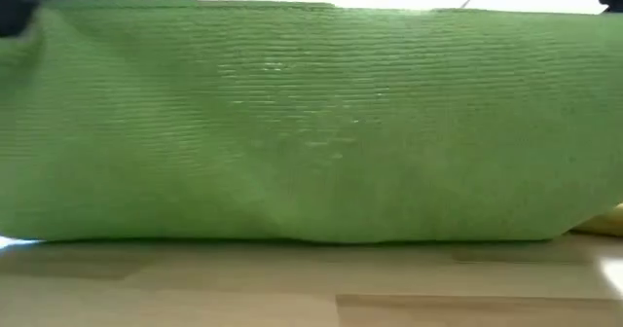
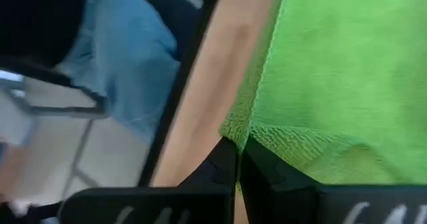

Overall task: Fold microfiber towels
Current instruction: Fold the bottom left green microfiber cloth

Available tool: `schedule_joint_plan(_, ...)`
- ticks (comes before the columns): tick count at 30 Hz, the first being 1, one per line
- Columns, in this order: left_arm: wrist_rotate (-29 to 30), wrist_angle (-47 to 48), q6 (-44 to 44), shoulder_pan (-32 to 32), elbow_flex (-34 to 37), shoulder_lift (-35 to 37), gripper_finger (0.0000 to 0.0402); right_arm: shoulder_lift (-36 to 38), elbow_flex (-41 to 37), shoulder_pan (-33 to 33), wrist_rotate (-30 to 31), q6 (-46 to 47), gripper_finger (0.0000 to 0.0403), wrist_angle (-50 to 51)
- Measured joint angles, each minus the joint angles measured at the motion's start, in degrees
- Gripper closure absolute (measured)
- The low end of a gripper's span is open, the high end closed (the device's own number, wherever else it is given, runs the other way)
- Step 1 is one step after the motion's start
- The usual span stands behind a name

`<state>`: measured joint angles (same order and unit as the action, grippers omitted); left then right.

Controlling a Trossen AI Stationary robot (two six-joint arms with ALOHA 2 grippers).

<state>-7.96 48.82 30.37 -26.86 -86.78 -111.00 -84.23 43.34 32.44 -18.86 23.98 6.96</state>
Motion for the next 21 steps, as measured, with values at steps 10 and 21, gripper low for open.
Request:
schedule_joint_plan(10, 12.3, 5.0, 0.9, 2.0, 0.0, 0.0, 0.0401, 0.0, 0.0, -6.3, 14.0, -10.8, 0.0403, 4.3)
schedule_joint_plan(21, 23.5, 14.6, 0.7, 7.6, 0.1, 0.0, 0.0401, 0.0, 0.0, -15.6, 24.3, -12.6, 0.0403, 13.9)
